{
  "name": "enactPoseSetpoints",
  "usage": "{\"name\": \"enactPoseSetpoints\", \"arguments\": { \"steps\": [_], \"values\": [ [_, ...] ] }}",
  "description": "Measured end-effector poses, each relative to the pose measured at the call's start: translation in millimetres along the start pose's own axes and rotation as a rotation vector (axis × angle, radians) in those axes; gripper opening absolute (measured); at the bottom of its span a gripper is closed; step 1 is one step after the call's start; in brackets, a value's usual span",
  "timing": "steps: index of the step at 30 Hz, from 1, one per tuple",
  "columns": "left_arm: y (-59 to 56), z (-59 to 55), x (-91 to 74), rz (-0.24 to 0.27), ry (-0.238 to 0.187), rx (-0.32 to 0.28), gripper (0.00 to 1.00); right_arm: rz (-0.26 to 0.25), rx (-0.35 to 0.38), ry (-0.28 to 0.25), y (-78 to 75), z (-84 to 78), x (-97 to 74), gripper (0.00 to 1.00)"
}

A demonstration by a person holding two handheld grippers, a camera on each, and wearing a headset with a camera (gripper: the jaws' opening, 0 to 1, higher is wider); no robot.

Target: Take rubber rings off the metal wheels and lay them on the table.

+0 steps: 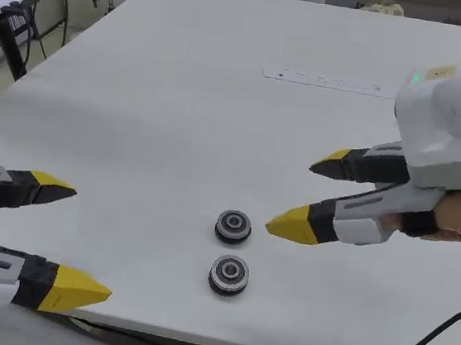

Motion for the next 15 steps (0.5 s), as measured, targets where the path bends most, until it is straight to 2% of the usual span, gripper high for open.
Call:
{"name": "enactPoseSetpoints", "arguments": {
  "steps": [1, 2, 3, 4, 5, 7, 8, 10, 12, 13, 15],
  "values": [
    [-0.1, 2.0, -1.1, 0.002, 0.004, 0.006, 0.74, 0.026, 0.023, -0.026, 4.1, -3.6, 2.9, 0.57],
    [-0.1, 6.0, -1.5, 0.009, 0.009, 0.016, 0.74, 0.04, 0.036, -0.022, 6.3, -6.7, 4.6, 0.52],
    [0.7, 9.5, -0.8, 0.016, 0.011, 0.015, 0.74, 0.051, 0.026, -0.003, 9.5, -11.6, 6.2, 0.49],
    [1.3, 15.0, 0.7, 0.018, 0.01, 0.025, 0.75, 0.067, -0.014, 0.018, 12.5, -15.3, 6.7, 0.46],
    [1.1, 19.1, 1.8, 0.016, 0.005, 0.039, 0.75, 0.071, -0.042, 0.02, 14.4, -17.8, 7.2, 0.43],
    [0.1, 32.3, 6.9, -0.004, -0.009, 0.096, 0.73, 0.073, -0.049, 0.013, 16.9, -23.1, 8.0, 0.4],
    [-1.0, 39.6, 10.8, -0.016, -0.012, 0.117, 0.73, 0.073, -0.035, 0.015, 15.7, -26.0, 9.4, 0.39],
    [-3.0, 47.9, 16.4, -0.036, 0.012, 0.153, 0.73, 0.081, -0.018, 0.017, 14.7, -29.4, 11.4, 0.36],
    [-5.8, 59.9, 24.8, -0.056, 0.029, 0.234, 0.72, 0.086, 0.004, 0.019, 11.9, -34.0, 15.7, 0.32],
    [-6.4, 62.0, 26.3, -0.06, 0.03, 0.247, 0.71, 0.088, 0.016, 0.02, 12.0, -35.0, 16.5, 0.31],
    [-8.6, 76.1, 40.3, -0.079, -0.001, 0.306, 0.67, 0.14, 0.087, 0.019, 16.0, -42.4, 22.4, 0.32]
  ]
}}
Point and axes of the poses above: the centre of the closed fingertips' face, and the gripper's own axes: x roughly forward along the fingers, y roughly to its left, z roughly out of its top, the point moved 9 cm from there along -x, roughly backward along the fingers, and after that the axes turned 7 degrees about -z, right-handed, at the moved point
